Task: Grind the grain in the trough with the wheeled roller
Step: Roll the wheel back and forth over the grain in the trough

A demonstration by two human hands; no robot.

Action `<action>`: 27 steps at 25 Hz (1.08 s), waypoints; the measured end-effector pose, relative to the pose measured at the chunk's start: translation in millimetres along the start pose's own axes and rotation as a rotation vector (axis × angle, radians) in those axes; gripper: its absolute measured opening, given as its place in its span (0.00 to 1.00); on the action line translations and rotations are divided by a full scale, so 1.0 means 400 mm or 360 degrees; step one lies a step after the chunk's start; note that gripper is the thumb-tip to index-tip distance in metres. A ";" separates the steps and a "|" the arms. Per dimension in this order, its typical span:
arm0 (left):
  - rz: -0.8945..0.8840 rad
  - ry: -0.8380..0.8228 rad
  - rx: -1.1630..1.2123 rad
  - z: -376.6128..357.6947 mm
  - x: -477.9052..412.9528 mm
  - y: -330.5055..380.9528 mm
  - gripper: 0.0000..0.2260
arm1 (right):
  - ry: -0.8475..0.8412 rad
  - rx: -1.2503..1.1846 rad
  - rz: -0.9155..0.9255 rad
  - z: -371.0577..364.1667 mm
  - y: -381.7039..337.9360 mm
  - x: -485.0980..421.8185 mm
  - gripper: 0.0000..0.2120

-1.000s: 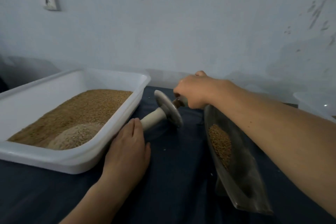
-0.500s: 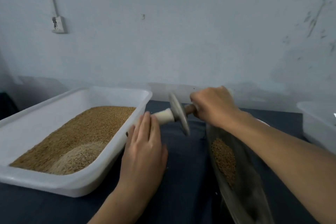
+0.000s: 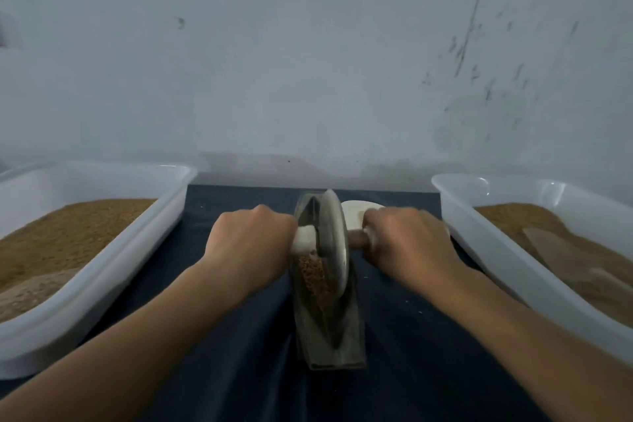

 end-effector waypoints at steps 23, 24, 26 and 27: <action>-0.0015 -0.0052 -0.0073 -0.180 -0.200 -0.016 0.02 | -0.0486 -0.0178 -0.0008 -0.221 0.113 -0.191 0.03; -0.0009 -0.0081 -0.0059 -0.172 -0.185 -0.015 0.02 | -0.0488 -0.0157 -0.0006 -0.213 0.103 -0.180 0.03; -0.0019 -0.0142 -0.0041 -0.144 -0.143 -0.012 0.04 | -0.0467 -0.0090 -0.0015 -0.182 0.082 -0.142 0.05; -0.0033 -0.0157 -0.0035 -0.124 -0.111 -0.011 0.04 | -0.0424 -0.0080 -0.0013 -0.157 0.066 -0.114 0.06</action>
Point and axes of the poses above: each hand's wrist, its own x-axis away from the middle knuckle, its own z-axis out of the back of the hand, y = z × x, the point moved 8 cm from there along -x, towards the middle knuckle, and after that the axes turned 11 degrees about z, right-handed, at the moved point
